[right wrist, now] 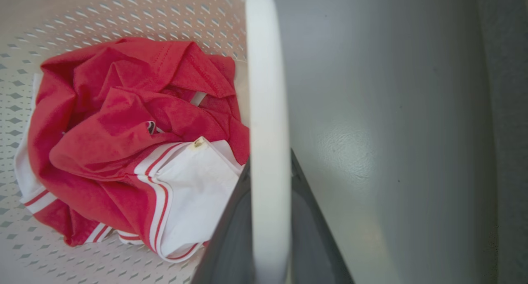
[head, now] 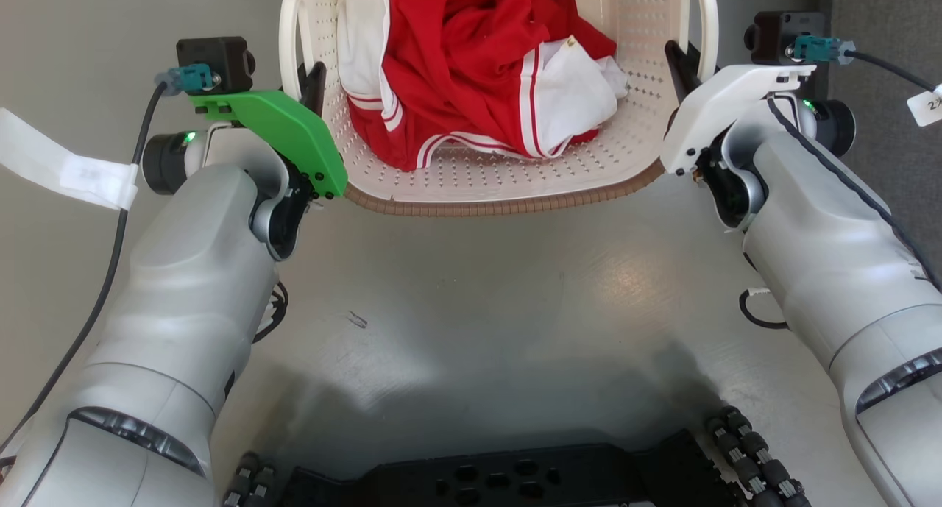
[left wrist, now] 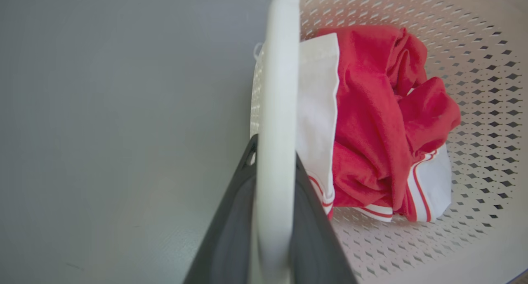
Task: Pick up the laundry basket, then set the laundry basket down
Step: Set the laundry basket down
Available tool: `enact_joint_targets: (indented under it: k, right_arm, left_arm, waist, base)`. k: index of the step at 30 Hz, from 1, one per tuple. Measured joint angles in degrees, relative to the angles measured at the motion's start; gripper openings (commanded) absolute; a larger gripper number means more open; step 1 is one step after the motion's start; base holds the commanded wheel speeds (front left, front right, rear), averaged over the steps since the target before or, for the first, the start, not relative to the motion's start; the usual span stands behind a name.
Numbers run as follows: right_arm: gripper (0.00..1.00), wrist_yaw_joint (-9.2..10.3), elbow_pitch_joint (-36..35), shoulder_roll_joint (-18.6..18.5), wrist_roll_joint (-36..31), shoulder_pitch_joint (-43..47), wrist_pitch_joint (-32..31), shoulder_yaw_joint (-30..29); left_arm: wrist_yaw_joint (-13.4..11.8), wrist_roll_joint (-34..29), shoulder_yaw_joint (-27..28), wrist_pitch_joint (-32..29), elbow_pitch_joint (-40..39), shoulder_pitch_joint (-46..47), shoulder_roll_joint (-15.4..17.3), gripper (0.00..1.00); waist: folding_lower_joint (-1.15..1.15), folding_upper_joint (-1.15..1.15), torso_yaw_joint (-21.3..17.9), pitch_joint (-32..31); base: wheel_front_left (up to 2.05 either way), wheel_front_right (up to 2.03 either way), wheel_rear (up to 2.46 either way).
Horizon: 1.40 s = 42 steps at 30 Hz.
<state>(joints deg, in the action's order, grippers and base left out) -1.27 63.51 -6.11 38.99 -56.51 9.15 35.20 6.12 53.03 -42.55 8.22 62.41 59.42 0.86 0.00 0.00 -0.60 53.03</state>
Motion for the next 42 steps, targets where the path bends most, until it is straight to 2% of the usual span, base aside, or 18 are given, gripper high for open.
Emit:
enact_joint_targets:
  k: [24,26,28,29,30,42]
  right_arm:
    - [0.0,0.41,2.33,0.53,-0.24,-1.2,2.38,0.0]
    - [0.13,0.4,2.49,0.57,-0.24,-1.26,2.42,0.03]
    - [0.36,0.4,2.68,0.62,-0.24,-1.48,2.45,0.03]
    - [0.47,0.41,2.78,0.58,-0.24,-1.73,2.53,0.01]
    - [1.0,0.44,2.86,0.51,-0.24,-1.9,2.83,-0.03]
    - [1.0,0.85,3.82,0.29,-0.22,-2.15,3.5,-0.84]
  left_arm:
    - [0.16,1.48,-2.07,0.91,-0.33,0.61,0.08,0.0]
    - [0.16,1.96,-2.15,0.91,-0.33,0.62,0.08,0.0]
    - [0.18,2.31,-2.29,0.83,-0.33,0.62,0.08,0.0]
    - [0.18,2.68,-2.25,0.83,-0.36,0.62,0.11,0.4]
    - [0.44,3.09,-2.24,0.83,-0.45,0.62,0.16,1.0]
    - [1.0,3.77,-3.15,0.82,-0.78,0.63,0.24,1.0]
  waist:
    - [0.0,0.0,0.27,2.35]
    - [0.0,0.0,0.28,2.4]
    - [0.0,0.0,0.29,2.42]
    - [0.0,0.0,0.29,2.43]
    - [0.0,0.0,0.3,2.45]
    - [0.0,0.0,0.33,2.08]
  base:
    - [0.0,0.0,0.0]
    - [0.0,0.0,0.0]
    - [0.0,0.0,0.0]
    - [0.0,0.0,0.0]
    - [0.0,0.0,0.0]
    - [0.0,0.0,0.0]
